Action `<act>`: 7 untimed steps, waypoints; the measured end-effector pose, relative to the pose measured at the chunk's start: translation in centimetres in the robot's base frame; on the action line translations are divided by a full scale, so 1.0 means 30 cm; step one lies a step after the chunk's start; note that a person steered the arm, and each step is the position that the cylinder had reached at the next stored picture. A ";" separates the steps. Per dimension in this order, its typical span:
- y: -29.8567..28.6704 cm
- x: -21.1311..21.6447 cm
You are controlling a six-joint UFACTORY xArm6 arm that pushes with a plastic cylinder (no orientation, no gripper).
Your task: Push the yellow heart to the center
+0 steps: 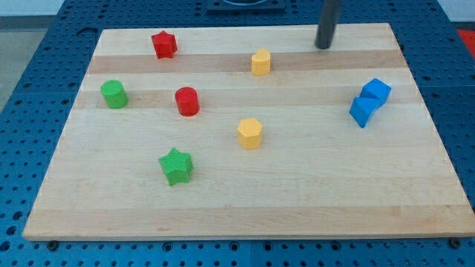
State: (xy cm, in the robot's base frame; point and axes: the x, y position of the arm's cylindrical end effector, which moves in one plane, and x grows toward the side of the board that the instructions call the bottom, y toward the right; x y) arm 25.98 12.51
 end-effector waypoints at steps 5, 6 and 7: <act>-0.339 -0.018; -0.365 0.048; -0.380 0.107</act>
State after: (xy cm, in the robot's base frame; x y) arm 29.19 1.13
